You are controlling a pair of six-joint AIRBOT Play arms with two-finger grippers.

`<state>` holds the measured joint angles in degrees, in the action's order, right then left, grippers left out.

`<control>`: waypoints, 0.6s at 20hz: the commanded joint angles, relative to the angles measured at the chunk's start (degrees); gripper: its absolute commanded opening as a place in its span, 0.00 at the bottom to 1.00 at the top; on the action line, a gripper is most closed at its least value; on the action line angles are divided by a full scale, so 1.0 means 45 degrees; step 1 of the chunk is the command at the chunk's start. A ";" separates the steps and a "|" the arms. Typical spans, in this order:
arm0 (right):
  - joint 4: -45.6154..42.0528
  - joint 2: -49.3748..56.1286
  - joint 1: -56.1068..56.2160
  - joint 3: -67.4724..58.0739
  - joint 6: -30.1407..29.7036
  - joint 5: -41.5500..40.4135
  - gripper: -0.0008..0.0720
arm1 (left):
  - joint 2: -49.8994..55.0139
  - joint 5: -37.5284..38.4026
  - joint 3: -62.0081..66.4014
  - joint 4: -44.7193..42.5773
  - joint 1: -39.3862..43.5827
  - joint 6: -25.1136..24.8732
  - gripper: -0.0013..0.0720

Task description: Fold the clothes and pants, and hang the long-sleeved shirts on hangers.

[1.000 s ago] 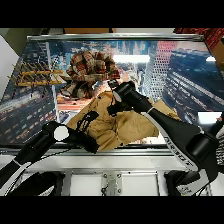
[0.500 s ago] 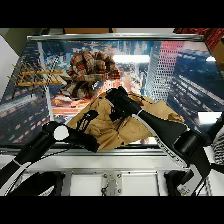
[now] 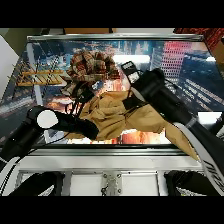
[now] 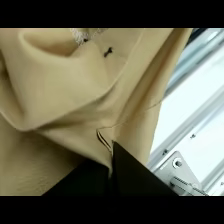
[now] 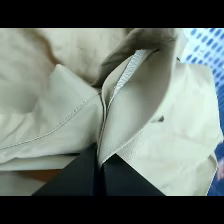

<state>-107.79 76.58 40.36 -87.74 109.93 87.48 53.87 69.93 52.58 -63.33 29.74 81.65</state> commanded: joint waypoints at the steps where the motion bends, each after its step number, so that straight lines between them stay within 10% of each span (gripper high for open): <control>1: 0.0243 -0.3211 0.0816 0.2526 0.2341 -0.0695 0.03 | 0.0000 -0.0330 -0.0330 0.0000 0.1209 0.0641 0.04; 2: 0.0238 -0.3861 0.1190 0.3429 0.2958 -0.1059 0.03 | 0.0005 -0.0646 -0.0690 -0.0015 0.1525 0.1093 0.20; 3: 0.0238 -0.4435 0.1569 0.4303 0.3594 -0.1443 0.03 | 0.0005 -0.0908 -0.0850 -0.0039 0.1622 0.1219 0.68; 4: 0.0243 -0.4823 0.1865 0.4964 0.4163 -0.1685 0.03 | 0.0000 -0.1156 -0.0777 -0.0039 0.1506 0.1622 0.92; 12: 0.0291 -0.5076 0.3026 0.5882 0.4877 -0.1812 0.03 | 0.0797 -0.1967 0.0189 0.0102 -0.1107 0.3633 0.91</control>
<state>-106.52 54.17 52.73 -62.28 130.50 79.83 55.18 61.28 52.97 -63.22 27.18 95.61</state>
